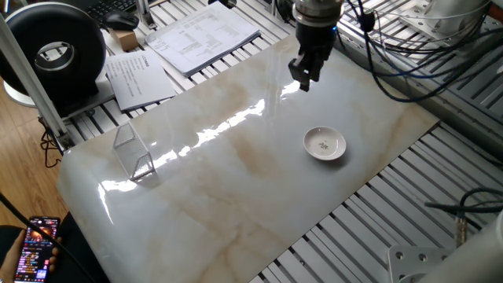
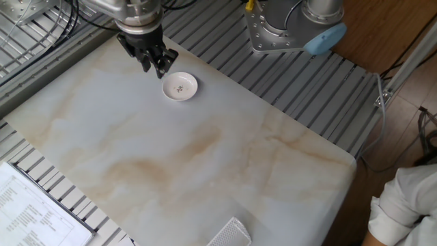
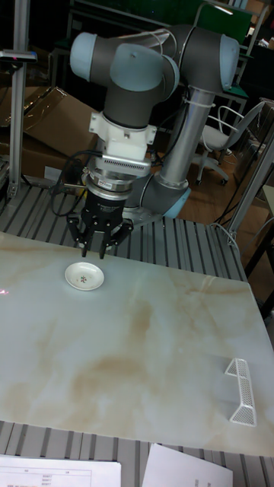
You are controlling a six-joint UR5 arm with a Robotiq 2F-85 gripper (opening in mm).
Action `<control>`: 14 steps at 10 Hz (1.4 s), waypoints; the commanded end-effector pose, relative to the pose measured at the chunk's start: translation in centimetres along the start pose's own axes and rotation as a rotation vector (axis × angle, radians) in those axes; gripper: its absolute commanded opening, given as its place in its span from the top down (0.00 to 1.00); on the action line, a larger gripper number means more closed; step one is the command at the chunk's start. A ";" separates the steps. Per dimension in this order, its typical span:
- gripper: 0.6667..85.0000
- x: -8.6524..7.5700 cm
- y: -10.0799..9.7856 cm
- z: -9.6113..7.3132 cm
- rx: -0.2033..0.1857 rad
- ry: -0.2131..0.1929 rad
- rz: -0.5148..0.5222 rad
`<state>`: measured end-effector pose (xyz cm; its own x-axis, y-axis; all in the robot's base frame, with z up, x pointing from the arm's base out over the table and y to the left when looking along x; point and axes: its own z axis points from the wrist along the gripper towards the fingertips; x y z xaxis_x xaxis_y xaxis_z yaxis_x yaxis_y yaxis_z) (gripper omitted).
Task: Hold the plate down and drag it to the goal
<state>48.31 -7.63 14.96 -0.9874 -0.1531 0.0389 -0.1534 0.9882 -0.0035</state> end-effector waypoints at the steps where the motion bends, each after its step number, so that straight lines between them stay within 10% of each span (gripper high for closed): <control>1: 0.57 1.0 -0.6 1.5 -0.063 -0.014 0.047; 4: 0.57 2.6 -3.2 3.3 -0.096 -0.051 0.018; 7: 0.60 4.1 -3.9 3.5 -0.071 0.007 0.062; 10: 0.66 1.6 -4.5 8.0 -0.106 -0.045 0.037; 14: 0.48 2.5 -3.4 8.6 -0.163 -0.016 0.050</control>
<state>45.88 -12.02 7.05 -0.9925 -0.1170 0.0343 -0.1121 0.9864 0.1203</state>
